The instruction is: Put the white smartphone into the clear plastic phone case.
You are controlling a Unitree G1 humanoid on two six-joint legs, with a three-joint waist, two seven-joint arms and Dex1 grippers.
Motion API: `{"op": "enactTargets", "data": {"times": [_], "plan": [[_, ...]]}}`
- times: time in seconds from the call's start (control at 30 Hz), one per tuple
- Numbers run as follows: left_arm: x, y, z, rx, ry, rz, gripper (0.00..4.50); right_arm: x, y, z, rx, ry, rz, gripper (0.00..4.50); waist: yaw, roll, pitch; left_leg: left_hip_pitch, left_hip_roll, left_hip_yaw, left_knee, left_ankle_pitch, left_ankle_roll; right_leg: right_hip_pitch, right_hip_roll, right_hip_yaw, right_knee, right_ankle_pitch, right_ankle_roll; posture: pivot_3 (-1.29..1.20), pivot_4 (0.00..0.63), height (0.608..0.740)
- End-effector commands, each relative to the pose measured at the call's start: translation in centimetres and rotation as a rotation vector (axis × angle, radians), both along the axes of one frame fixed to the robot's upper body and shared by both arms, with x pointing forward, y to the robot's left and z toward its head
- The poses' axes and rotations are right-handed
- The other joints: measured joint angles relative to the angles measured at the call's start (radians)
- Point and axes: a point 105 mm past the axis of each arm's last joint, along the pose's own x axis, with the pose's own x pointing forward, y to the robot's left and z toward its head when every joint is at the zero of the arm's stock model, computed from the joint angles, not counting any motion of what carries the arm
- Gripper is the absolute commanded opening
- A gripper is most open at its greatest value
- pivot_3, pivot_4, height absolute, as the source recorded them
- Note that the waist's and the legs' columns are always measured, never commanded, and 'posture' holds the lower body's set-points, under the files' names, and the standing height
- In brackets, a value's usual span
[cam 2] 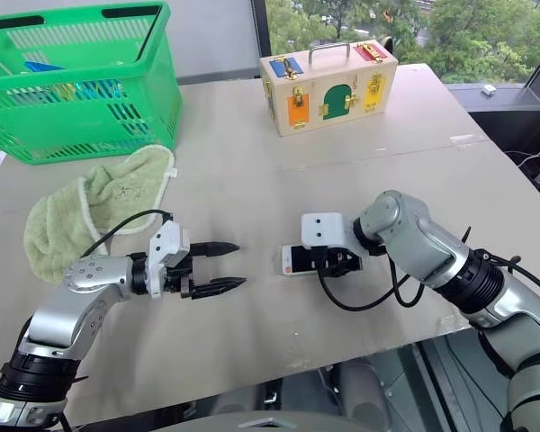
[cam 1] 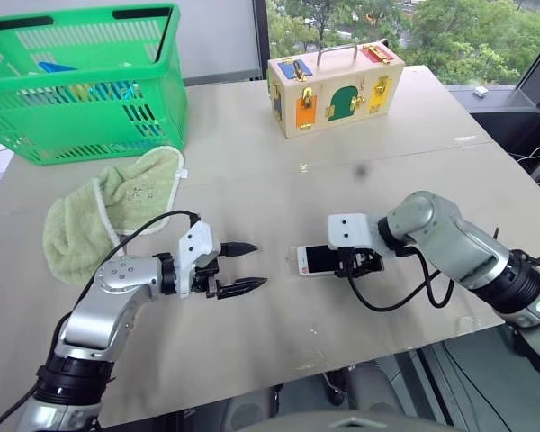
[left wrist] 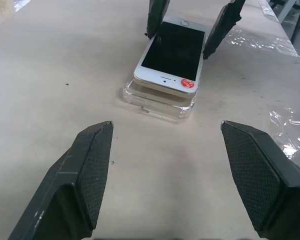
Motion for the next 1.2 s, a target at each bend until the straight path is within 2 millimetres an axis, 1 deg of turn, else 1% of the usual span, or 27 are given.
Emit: {"op": "enactTargets", "data": {"times": [0.03,0.17,0.27,0.37,0.47,0.63,0.83,0.87,0.9,0.93,1.0,1.07,1.13,1.2], "plan": [[-0.1,-0.5,0.5,-0.007,-0.026,-0.016,3.58,-0.6,-0.3,-0.5,-0.044,0.008,0.030,2.77,0.000,0.000,0.000,0.000,0.000,0.000,0.000,0.000,0.000,0.000,0.000,0.000,0.000,0.000,0.000,0.00,0.150,0.740],[-0.1,-0.6,0.5,-0.004,-0.028,-0.014,3.58,-0.6,-0.7,-0.7,-0.069,-0.002,0.040,2.77,0.001,0.000,0.000,0.000,0.000,0.000,0.000,0.000,0.000,0.000,0.000,0.000,0.000,0.000,0.000,0.00,0.150,0.740],[0.0,-0.6,0.5,-0.003,-0.027,-0.014,3.58,-0.5,-0.7,-0.8,-0.064,0.013,0.013,2.77,0.001,0.000,0.000,0.000,0.000,0.000,0.000,0.000,0.000,0.000,0.000,0.000,0.000,0.000,0.000,0.00,0.150,0.740],[0.0,-0.8,0.5,-0.003,-0.028,-0.015,3.58,-0.4,-0.4,-1.1,-0.035,0.059,-0.036,2.77,0.000,0.000,0.000,0.000,0.000,0.000,0.000,0.000,0.000,0.000,0.000,0.000,0.000,0.000,0.000,0.00,0.150,0.740],[0.1,-1.0,0.6,-0.002,-0.030,-0.016,3.58,-0.1,-0.1,-1.2,-0.031,0.053,-0.055,2.77,-0.002,-0.001,0.000,0.000,0.000,0.000,0.000,0.000,0.000,0.000,0.000,0.000,0.000,0.000,0.000,0.00,0.150,0.740],[0.2,-1.4,0.8,-0.004,-0.034,-0.021,3.58,0.1,0.4,-1.5,-0.045,0.037,-0.031,2.77,-0.007,-0.001,-0.001,0.003,0.001,0.000,0.000,0.000,0.000,0.002,0.001,0.000,0.001,0.000,0.000,0.00,0.150,0.740],[0.1,-1.6,0.9,-0.006,-0.034,-0.027,3.58,-0.3,0.6,-1.8,-0.032,0.051,0.013,2.77,-0.007,-0.001,-0.001,0.012,0.001,0.000,-0.001,0.000,0.000,0.009,0.001,0.001,0.002,0.000,-0.001,0.00,0.150,0.740],[0.0,-1.5,0.9,-0.005,-0.033,-0.028,3.58,-0.2,0.6,-1.6,-0.024,0.039,0.012,3.78,-0.007,-0.001,-0.001,0.012,0.001,0.001,-0.001,0.000,0.000,0.009,0.001,0.001,0.002,0.000,-0.001,0.00,0.150,0.740],[0.0,-1.5,0.9,-0.004,-0.032,-0.029,3.58,0.3,0.6,-1.2,-0.001,0.007,0.003,3.97,-0.006,-0.001,-0.001,0.012,0.002,0.000,-0.002,0.000,0.000,0.009,0.001,0.001,0.002,0.000,-0.001,0.00,0.150,0.740],[-0.1,-1.5,0.8,-0.001,-0.031,-0.031,3.58,0.6,0.7,-0.5,0.030,-0.018,-0.010,4.29,-0.005,-0.001,-0.001,0.012,0.002,0.000,-0.002,0.000,0.000,0.009,0.001,0.001,0.002,0.000,-0.001,0.00,0.150,0.740],[-0.2,-1.5,0.7,0.009,-0.031,-0.040,3.58,0.7,1.1,1.1,0.109,-0.040,-0.016,4.29,-0.005,-0.001,0.000,0.011,0.001,0.001,-0.003,0.000,0.000,0.008,0.001,0.001,0.002,0.000,-0.001,0.00,0.150,0.740],[-0.2,-1.5,0.6,0.012,-0.030,-0.043,3.58,0.5,1.2,2.2,0.160,-0.035,-0.021,4.29,-0.005,0.000,0.000,0.011,0.001,0.001,-0.003,0.000,0.000,0.008,0.001,0.002,0.002,0.000,-0.001,0.00,0.150,0.740],[-0.2,-1.6,0.5,0.011,-0.026,-0.044,3.58,0.1,1.3,3.1,0.204,-0.026,-0.018,4.29,-0.003,0.000,0.001,0.010,0.001,0.002,-0.004,0.000,0.000,0.007,0.001,0.002,0.001,0.000,0.000,0.00,0.150,0.740],[-0.2,-1.6,0.5,0.010,-0.023,-0.046,3.58,0.0,1.1,3.5,0.226,-0.026,-0.026,4.29,-0.003,0.000,0.000,0.010,0.001,0.002,-0.005,0.000,0.000,0.007,0.001,0.002,0.000,0.000,0.000,0.00,0.150,0.740]]}}
